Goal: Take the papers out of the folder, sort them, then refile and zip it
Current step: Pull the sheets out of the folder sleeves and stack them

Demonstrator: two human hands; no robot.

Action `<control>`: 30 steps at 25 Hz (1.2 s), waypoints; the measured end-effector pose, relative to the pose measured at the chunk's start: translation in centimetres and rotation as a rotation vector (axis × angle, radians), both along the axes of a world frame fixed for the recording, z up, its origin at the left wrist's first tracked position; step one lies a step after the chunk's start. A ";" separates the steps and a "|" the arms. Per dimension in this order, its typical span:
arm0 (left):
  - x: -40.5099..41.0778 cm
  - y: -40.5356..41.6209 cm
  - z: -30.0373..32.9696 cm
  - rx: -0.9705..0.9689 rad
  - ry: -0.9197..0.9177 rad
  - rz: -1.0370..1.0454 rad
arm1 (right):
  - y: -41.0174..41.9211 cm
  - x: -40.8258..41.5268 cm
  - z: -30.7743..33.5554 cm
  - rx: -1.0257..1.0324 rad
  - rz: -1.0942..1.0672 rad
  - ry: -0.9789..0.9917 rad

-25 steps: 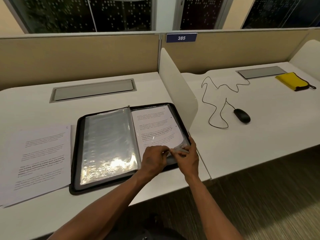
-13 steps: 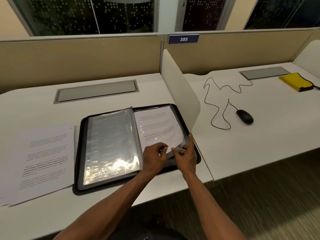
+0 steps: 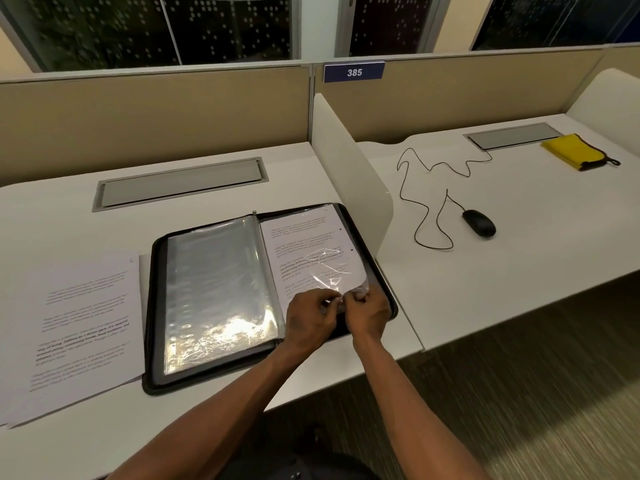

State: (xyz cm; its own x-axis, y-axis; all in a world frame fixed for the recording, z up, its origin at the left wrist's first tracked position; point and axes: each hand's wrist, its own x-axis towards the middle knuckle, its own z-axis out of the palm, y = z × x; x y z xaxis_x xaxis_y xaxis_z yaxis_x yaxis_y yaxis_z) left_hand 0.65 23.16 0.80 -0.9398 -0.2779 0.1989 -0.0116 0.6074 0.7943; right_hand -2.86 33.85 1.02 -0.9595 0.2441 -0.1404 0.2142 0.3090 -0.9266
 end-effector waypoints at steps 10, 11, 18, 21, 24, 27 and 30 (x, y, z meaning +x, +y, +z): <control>0.9 -0.6 0.2 0.052 0.037 -0.033 | -0.8 -0.4 0.0 0.024 -0.107 -0.023; 0.9 -0.6 0.2 0.057 0.036 -0.037 | -0.9 -0.6 0.2 0.037 -0.102 -0.007; 0.7 -0.8 0.1 0.110 0.041 0.012 | -0.4 -0.2 1.1 0.074 -0.112 0.131; 0.7 -0.7 0.3 0.109 0.057 0.037 | 0.4 1.1 0.3 0.214 -0.056 0.353; 0.6 -0.6 0.3 0.108 0.057 0.060 | 0.9 1.7 -1.0 0.420 0.007 0.509; 0.7 -0.5 0.3 0.106 0.048 0.064 | 1.1 1.8 -1.7 0.394 0.059 0.535; 0.7 -0.4 0.3 0.099 0.053 0.039 | 0.4 2.1 -0.6 0.254 0.071 0.462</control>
State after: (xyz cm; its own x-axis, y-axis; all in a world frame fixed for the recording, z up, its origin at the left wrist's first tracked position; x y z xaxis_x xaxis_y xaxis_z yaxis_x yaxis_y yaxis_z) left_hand 1.38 22.71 1.06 -0.9166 -0.3351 0.2182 0.0102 0.5258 0.8505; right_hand -0.77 34.24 0.40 -0.9227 0.1474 0.3561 -0.2286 0.5347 -0.8135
